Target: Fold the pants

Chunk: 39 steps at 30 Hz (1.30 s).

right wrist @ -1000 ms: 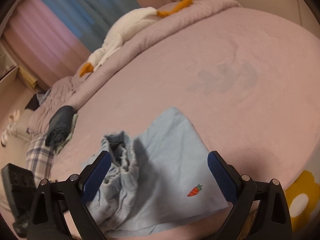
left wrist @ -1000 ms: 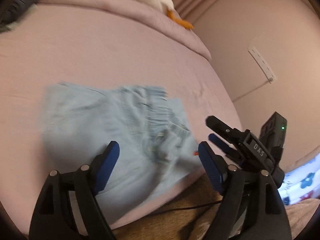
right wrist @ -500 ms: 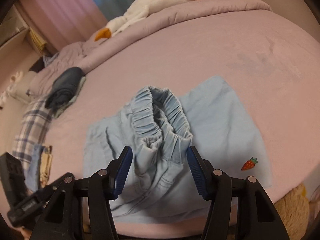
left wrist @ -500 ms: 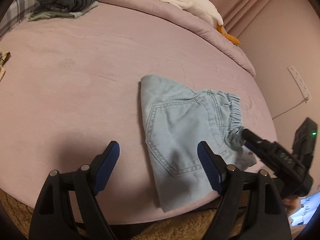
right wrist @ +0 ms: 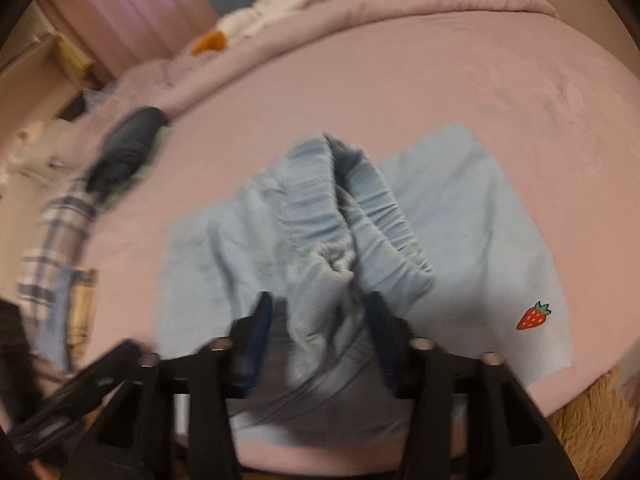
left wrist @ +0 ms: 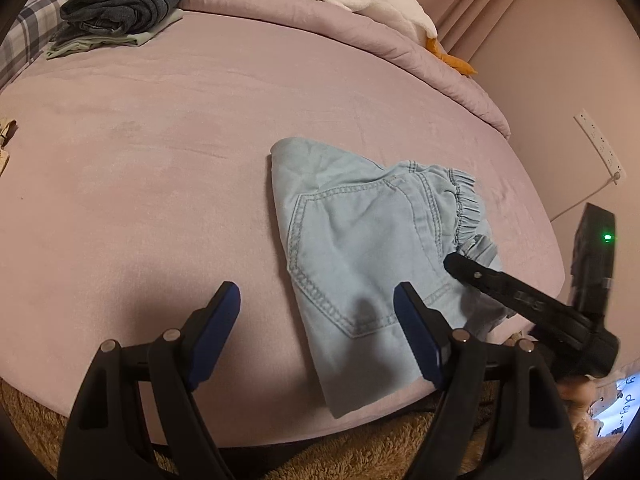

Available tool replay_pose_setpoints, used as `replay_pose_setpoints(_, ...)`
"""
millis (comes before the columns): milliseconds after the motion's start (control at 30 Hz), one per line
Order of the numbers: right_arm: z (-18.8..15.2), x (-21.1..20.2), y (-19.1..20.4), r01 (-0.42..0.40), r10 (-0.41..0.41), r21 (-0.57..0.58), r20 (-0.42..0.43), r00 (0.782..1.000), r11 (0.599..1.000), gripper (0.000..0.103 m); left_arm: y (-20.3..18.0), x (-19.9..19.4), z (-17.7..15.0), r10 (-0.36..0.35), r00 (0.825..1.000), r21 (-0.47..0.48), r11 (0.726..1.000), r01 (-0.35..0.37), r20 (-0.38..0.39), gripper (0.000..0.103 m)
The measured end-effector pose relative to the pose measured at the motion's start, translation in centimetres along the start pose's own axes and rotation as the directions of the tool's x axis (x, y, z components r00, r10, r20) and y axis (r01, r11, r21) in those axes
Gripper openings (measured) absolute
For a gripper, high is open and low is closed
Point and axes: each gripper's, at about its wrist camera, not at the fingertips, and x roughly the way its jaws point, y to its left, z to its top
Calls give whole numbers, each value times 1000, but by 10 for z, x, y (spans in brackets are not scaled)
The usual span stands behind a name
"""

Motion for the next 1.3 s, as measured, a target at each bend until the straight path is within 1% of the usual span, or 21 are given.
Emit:
replay_pose_setpoints(67,2,-8,0,-10,10,3,31,999,1000,16,0,0,0,-9,1000,-2,1000,9,2,78)
replay_pose_setpoints(133,5,-32,-1,-41,40,6,114,993,999,14,0,-2,0,-22,1000,0,1000,22,2,78)
replay_pose_setpoints(200,10,-54,-2,-69,67,2,167,984,998,13,-1,-2,0,-43,999,1,999,43,2,78)
replay_pose_setpoints(267,12,-62,-5,-39,38,-1,193,980,999,13,0,2,-1,-60,998,0,998,60,-9,78)
replay_pose_setpoints(300,13,-59,-8,-19,18,5,186,982,1000,13,0,6,-2,-64,998,-2,998,64,-22,78)
replay_pose_setpoints(400,10,-24,-22,35,-35,14,28,999,999,13,0,20,-6,-67,995,-4,998,67,-71,78)
replay_pose_setpoints(467,4,-10,-32,49,-48,46,-14,999,998,15,-1,30,-9,-71,992,1,997,72,-104,78)
replay_pose_setpoints(533,3,-11,-37,28,-28,56,-11,1000,998,16,-2,37,-12,-59,992,8,998,61,-113,78)
replay_pose_setpoints(567,4,-14,-38,28,-28,58,-9,1000,998,20,-3,37,-12,-56,993,14,998,58,-107,78)
replay_pose_setpoints(600,6,-21,-40,45,-45,64,-3,999,997,36,-5,36,-13,-50,994,31,998,53,-98,78)
replay_pose_setpoints(633,8,-28,-43,63,-64,69,16,998,996,45,-7,36,-13,-46,994,44,998,51,-97,78)
replay_pose_setpoints(667,6,-33,-46,65,-68,69,33,997,995,57,-8,37,-14,-45,994,52,997,50,-96,78)
replay_pose_setpoints(733,11,-41,-52,41,-46,74,69,997,996,61,-8,38,-15,-44,995,56,997,49,-94,78)
replay_pose_setpoints(800,18,-36,-55,11,-16,108,46,999,994,64,-7,39,-15,-45,995,61,997,51,-92,78)
replay_pose_setpoints(867,19,-26,-58,-19,17,116,14,1000,993,65,-6,39,-15,-50,995,59,997,55,-92,78)
replay_pose_setpoints(933,21,-7,-60,-69,75,115,-48,996,991,65,-5,39,-15,-53,994,60,996,58,-90,78)
replay_pose_setpoints(1000,21,12,-60,-74,85,121,-88,993,990,65,-5,39,-16,-54,995,62,996,60,-88,78)
replay_pose_setpoints(1100,17,11,-57,-104,110,125,-42,993,987,65,-5,38,-17,-54,995,62,996,59,-87,78)
replay_pose_setpoints(1133,15,9,-55,-102,106,119,-33,994,988,63,-6,38,-17,-55,995,62,996,60,-87,78)
replay_pose_setpoints(1200,13,9,-51,-122,123,111,-10,992,986,48,-7,39,-15,-57,995,59,996,62,-87,78)
replay_pose_setpoints(1300,14,5,-44,-147,145,117,27,989,982,40,-10,38,-13,-62,994,49,997,66,-89,77)
